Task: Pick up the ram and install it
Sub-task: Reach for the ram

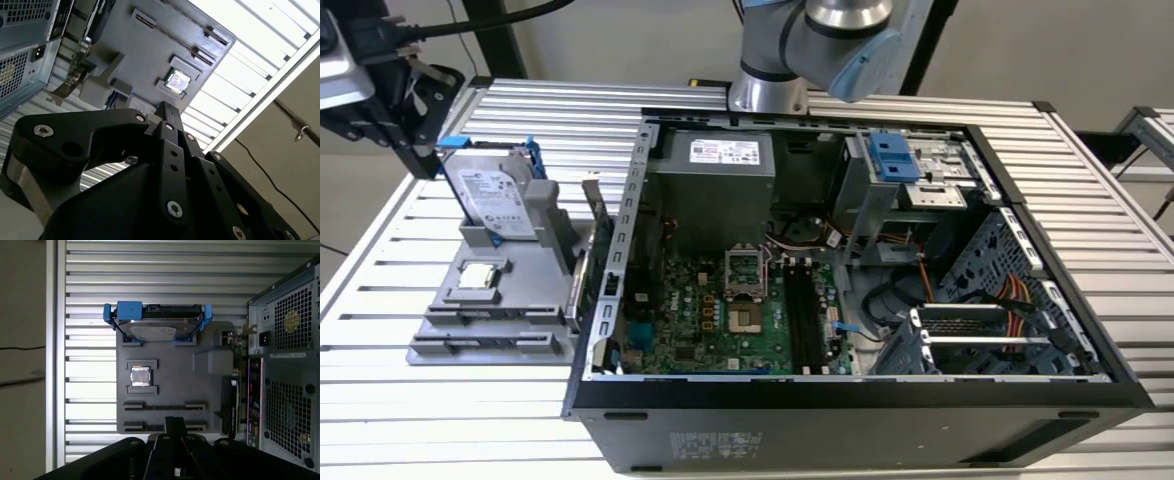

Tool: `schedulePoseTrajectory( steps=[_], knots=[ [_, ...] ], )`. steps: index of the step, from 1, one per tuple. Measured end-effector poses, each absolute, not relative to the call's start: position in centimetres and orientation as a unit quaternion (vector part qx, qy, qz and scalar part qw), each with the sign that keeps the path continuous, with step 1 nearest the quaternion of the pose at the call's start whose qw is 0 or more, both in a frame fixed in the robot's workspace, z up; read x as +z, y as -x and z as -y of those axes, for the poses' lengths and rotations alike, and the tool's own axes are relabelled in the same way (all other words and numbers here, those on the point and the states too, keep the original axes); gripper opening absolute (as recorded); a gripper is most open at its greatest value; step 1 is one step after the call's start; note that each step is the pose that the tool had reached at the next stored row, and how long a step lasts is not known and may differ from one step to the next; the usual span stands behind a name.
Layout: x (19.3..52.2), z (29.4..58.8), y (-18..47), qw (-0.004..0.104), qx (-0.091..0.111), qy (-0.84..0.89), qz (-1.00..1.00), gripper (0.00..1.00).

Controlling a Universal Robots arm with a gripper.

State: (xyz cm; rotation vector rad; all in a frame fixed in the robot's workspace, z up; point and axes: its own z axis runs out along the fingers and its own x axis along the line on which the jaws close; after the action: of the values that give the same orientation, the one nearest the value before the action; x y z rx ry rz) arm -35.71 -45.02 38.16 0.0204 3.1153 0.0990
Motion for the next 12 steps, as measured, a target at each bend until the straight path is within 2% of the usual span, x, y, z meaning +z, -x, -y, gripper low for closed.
schedulePoseTrajectory(
  steps=[12],
  knots=[
    [38.06,45.26,35.72,0.011,0.032,-0.007,-0.999,0.0]
  ],
)
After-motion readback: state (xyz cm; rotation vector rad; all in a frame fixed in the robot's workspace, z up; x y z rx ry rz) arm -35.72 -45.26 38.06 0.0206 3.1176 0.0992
